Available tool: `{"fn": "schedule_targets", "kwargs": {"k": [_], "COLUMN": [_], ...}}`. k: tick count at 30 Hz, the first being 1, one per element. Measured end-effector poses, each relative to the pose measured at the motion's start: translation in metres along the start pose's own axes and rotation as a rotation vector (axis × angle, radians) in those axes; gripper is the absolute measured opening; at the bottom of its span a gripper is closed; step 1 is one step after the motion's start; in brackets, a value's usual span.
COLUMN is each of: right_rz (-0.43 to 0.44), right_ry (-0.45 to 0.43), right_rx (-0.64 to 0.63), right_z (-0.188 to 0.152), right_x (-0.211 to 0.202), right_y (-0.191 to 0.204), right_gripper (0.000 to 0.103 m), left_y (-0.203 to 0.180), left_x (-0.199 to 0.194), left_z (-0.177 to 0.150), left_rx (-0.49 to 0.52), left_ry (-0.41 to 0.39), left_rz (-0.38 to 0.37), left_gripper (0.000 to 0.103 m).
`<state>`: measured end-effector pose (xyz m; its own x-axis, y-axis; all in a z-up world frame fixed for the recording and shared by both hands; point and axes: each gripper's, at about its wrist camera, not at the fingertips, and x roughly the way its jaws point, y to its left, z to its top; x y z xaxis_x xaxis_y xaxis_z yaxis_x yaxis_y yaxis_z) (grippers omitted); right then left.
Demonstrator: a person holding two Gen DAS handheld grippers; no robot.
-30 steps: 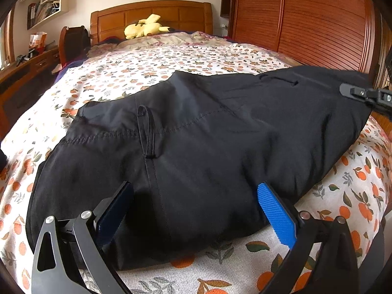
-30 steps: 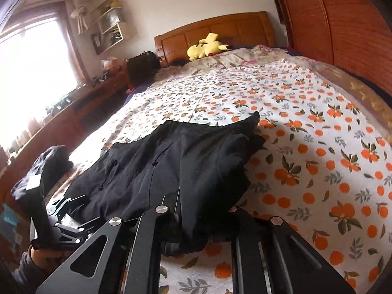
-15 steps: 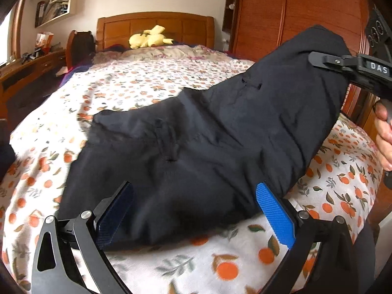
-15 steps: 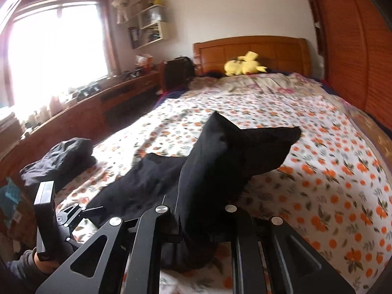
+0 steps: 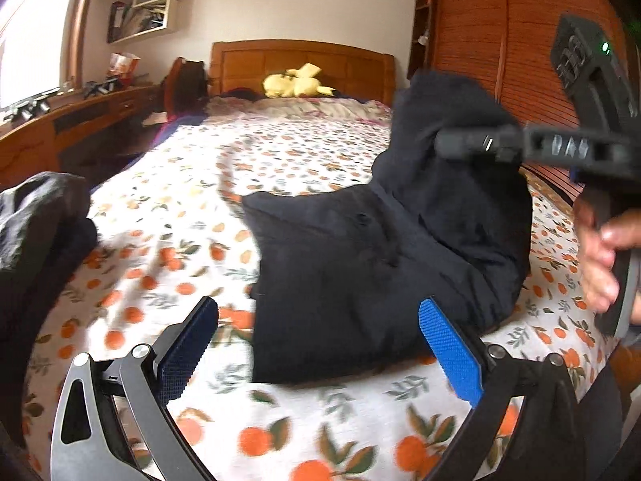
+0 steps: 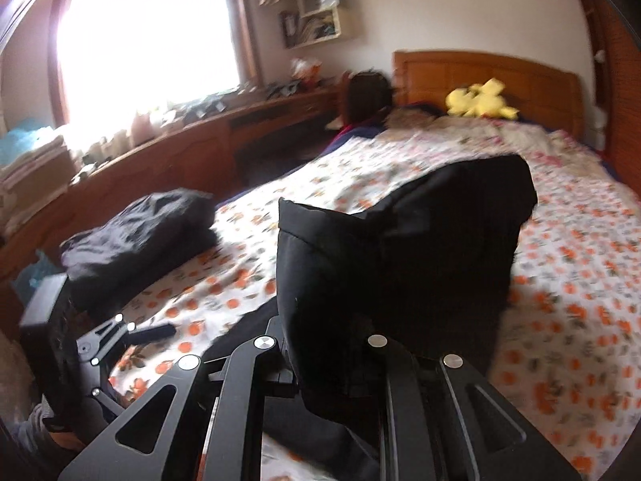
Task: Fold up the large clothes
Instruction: 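Lift the held coat end, fold it over the coat, open the right tool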
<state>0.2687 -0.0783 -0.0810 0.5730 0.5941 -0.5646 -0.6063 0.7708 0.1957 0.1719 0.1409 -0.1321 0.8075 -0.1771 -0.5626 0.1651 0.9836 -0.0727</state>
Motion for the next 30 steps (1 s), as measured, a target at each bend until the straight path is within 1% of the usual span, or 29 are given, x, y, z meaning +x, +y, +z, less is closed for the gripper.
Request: {"fn": "schedule_targets", "kwargs": {"k": [3, 6, 8, 9, 10, 12, 13, 16, 19, 20, 21, 22, 23, 24, 25, 28, 30], "right_rz": [0.028, 0.029, 0.054, 0.074, 0.087, 0.085, 0.088, 0.088, 0.039, 0.009, -0.011, -0.026, -0.052, -0.079, -0.088, -0.094, -0.071], "right_ry": [0.079, 0.118, 0.120, 0.114, 0.108, 0.069, 0.058, 0.028, 0.019, 0.020, 0.028, 0.044, 0.065, 0.085, 0.096, 0.131, 0.134], "right_rx": [-0.019, -0.034, -0.016, -0.011, -0.012, -0.027, -0.037, -0.054, -0.085, -0.096, -0.097, -0.090, -0.082, -0.078, -0.075, -0.040, -0.014], "right_z": [-0.015, -0.024, -0.027, -0.026, -0.025, -0.020, -0.018, -0.013, -0.017, -0.021, -0.025, -0.028, -0.034, -0.041, -0.044, -0.061, -0.070], "right_x": [0.030, 0.044, 0.043, 0.039, 0.035, 0.021, 0.014, -0.006, -0.024, -0.028, -0.031, -0.032, -0.031, -0.030, -0.029, -0.022, -0.018], "right_y": [0.013, 0.019, 0.020, 0.021, 0.022, 0.027, 0.029, 0.029, 0.018, 0.012, 0.006, -0.003, -0.012, -0.021, -0.028, -0.045, -0.051], "right_gripper": [0.012, 0.014, 0.020, 0.028, 0.044, 0.062, 0.064, 0.064, 0.064, 0.063, 0.052, 0.034, 0.024, 0.007, 0.002, 0.002, 0.002], "left_y": [0.014, 0.022, 0.026, 0.025, 0.025, 0.024, 0.023, 0.020, 0.016, 0.013, 0.012, 0.010, 0.008, 0.006, 0.005, -0.005, -0.012], "left_x": [-0.007, -0.011, -0.013, -0.013, -0.013, -0.014, -0.014, -0.012, -0.010, -0.010, -0.010, -0.010, -0.011, -0.010, -0.009, -0.008, -0.008], "left_z": [0.000, 0.001, 0.001, 0.002, 0.003, 0.004, 0.005, 0.007, 0.009, 0.009, 0.010, 0.011, 0.012, 0.014, 0.015, 0.022, 0.026], "left_rx": [-0.021, -0.034, -0.043, -0.045, -0.047, -0.051, -0.052, -0.053, -0.048, -0.046, -0.045, -0.045, -0.044, -0.044, -0.044, -0.034, -0.026], "left_ry": [-0.003, -0.006, -0.010, -0.011, -0.013, -0.017, -0.020, -0.023, -0.028, -0.031, -0.032, -0.037, -0.040, -0.044, -0.046, -0.057, -0.062], "left_rz": [0.013, 0.023, 0.027, 0.028, 0.029, 0.029, 0.028, 0.024, 0.019, 0.016, 0.014, 0.009, 0.006, 0.004, 0.001, -0.014, -0.024], "left_gripper": [0.101, 0.101, 0.101, 0.101, 0.101, 0.101, 0.101, 0.101, 0.101, 0.101, 0.101, 0.101, 0.101, 0.101, 0.101, 0.101, 0.101]}}
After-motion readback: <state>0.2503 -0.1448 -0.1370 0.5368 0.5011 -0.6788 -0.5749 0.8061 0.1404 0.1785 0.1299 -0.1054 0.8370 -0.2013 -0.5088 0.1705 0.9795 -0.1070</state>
